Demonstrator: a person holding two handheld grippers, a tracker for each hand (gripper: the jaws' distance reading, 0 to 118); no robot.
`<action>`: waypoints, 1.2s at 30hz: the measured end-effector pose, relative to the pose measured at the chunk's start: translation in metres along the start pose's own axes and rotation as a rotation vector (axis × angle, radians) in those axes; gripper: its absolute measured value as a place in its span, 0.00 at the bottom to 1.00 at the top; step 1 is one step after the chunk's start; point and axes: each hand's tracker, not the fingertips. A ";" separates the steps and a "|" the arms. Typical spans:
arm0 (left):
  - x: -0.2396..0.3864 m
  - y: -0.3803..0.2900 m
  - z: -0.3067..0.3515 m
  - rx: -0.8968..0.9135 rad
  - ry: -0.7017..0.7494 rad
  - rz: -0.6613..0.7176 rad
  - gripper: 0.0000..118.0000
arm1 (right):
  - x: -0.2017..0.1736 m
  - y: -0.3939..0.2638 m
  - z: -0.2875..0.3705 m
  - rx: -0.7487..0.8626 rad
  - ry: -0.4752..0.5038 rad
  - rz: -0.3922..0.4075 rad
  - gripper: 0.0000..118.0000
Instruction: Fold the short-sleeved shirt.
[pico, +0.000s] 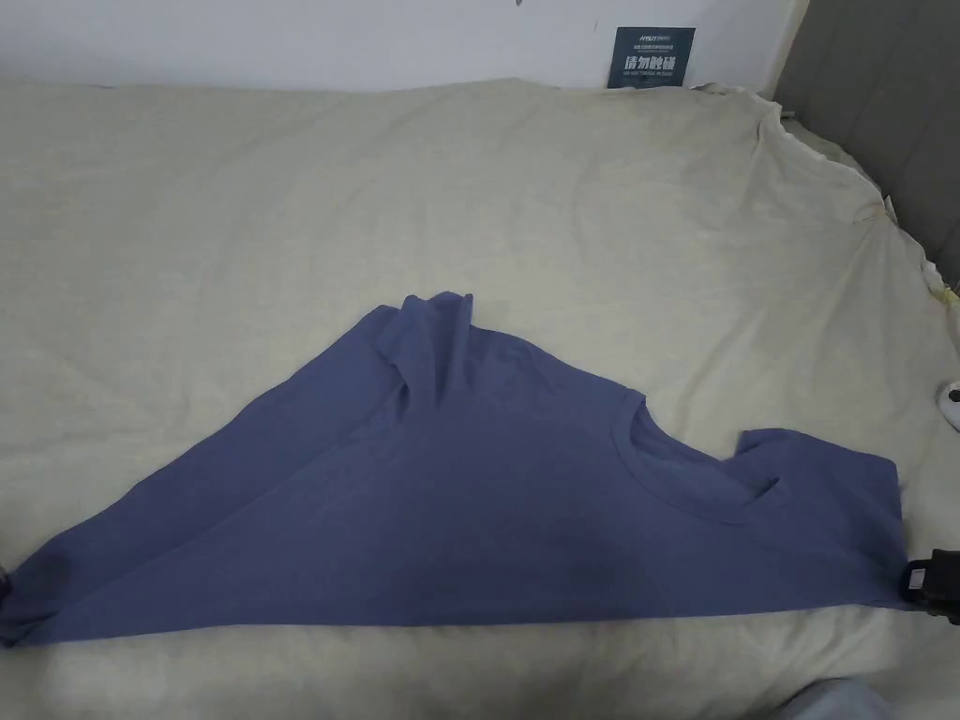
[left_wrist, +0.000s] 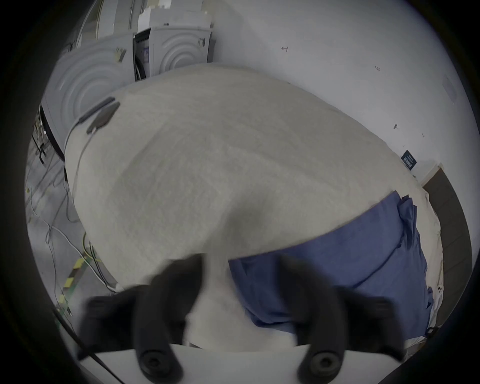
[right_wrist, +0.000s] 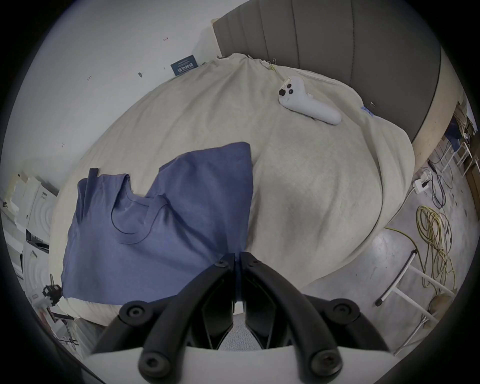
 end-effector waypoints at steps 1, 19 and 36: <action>0.001 0.006 0.003 0.002 -0.007 -0.005 0.88 | -0.003 0.004 0.005 0.006 -0.022 0.035 0.65; 0.110 0.031 0.115 0.666 -0.250 -0.241 0.94 | -0.154 0.041 0.114 0.707 0.141 0.366 0.97; 0.176 -0.025 0.122 0.738 -0.340 -0.457 0.00 | -0.219 -0.001 0.099 0.849 0.199 0.353 0.00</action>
